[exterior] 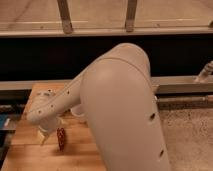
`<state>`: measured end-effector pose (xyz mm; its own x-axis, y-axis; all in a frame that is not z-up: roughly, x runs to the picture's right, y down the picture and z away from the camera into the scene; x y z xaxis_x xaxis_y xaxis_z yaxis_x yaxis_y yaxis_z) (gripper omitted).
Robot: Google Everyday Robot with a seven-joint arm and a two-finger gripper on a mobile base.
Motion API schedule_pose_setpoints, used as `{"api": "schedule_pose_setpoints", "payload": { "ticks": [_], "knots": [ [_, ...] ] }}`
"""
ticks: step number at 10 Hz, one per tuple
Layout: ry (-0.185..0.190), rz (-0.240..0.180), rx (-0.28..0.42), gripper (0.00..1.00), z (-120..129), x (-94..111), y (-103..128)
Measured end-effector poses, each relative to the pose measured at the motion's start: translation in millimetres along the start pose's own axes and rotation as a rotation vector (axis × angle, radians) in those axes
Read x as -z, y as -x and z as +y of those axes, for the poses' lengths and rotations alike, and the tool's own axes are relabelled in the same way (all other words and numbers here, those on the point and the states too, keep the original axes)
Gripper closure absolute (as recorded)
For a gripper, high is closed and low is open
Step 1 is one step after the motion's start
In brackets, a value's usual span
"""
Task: Place the pepper in the ceramic cup
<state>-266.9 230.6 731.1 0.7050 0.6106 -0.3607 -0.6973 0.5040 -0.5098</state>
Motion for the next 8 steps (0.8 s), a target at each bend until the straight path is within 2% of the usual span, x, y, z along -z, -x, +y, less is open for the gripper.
{"api": "schedule_pose_setpoints", "payload": {
  "ticks": [3,6,8],
  "knots": [
    [0.003,0.047,0.008,0.2,-1.8,-21.8,0.6],
    [-0.026,0.129,-0.01,0.2,-9.1,-44.2,-3.2],
    [-0.025,0.152,-0.026,0.2,-13.5,-53.6,-6.1]
  ]
}}
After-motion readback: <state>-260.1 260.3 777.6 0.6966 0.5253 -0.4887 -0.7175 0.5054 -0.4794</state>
